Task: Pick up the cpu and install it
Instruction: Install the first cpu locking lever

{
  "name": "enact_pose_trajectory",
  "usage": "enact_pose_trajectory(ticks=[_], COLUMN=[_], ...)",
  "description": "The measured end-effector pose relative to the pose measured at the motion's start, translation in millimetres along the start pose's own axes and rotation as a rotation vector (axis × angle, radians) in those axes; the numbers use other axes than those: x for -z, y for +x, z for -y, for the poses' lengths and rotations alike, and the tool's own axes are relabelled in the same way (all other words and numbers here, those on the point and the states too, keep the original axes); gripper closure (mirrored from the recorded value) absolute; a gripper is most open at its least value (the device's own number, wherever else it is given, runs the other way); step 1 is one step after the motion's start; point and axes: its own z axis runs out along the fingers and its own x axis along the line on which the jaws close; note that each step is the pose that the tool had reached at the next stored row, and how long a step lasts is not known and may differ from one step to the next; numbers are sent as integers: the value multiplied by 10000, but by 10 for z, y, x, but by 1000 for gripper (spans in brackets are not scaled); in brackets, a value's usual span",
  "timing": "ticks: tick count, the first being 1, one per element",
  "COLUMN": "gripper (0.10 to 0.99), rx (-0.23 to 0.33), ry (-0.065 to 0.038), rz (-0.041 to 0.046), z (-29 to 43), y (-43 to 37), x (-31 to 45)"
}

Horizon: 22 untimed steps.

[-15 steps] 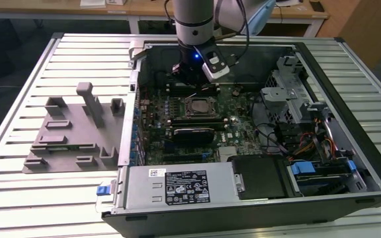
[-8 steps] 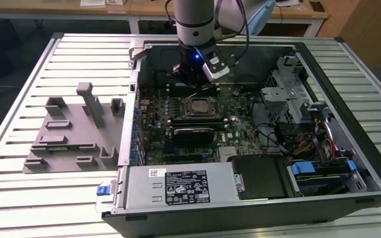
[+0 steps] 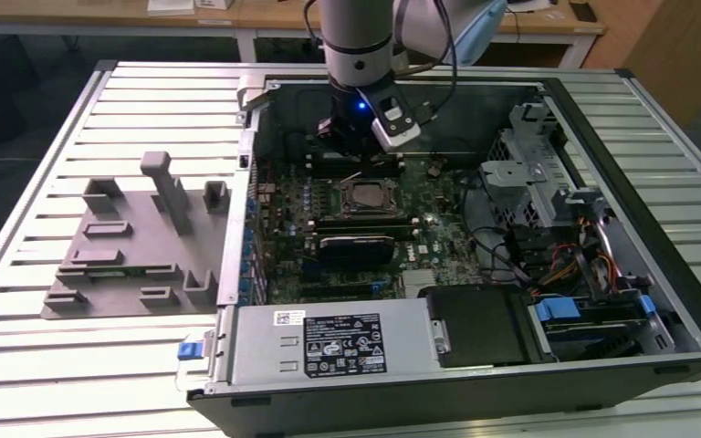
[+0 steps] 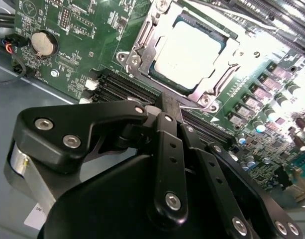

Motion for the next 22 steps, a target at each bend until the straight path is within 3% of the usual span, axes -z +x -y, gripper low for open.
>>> enact_pose_trajectory(ticks=[3,6,9,13,18,22], gripper=[980,980,980,980,980,980], rx=[-11,-7,-1,20,18,-70], ry=[-64,-104,-175,-275,-294,-287], rz=[5,84,243,565,587,740], z=[-5,-3,-2,-2,0,3], y=[4,6,7,8,9,12], x=[-23,-39,-48,-55,-57,-83])
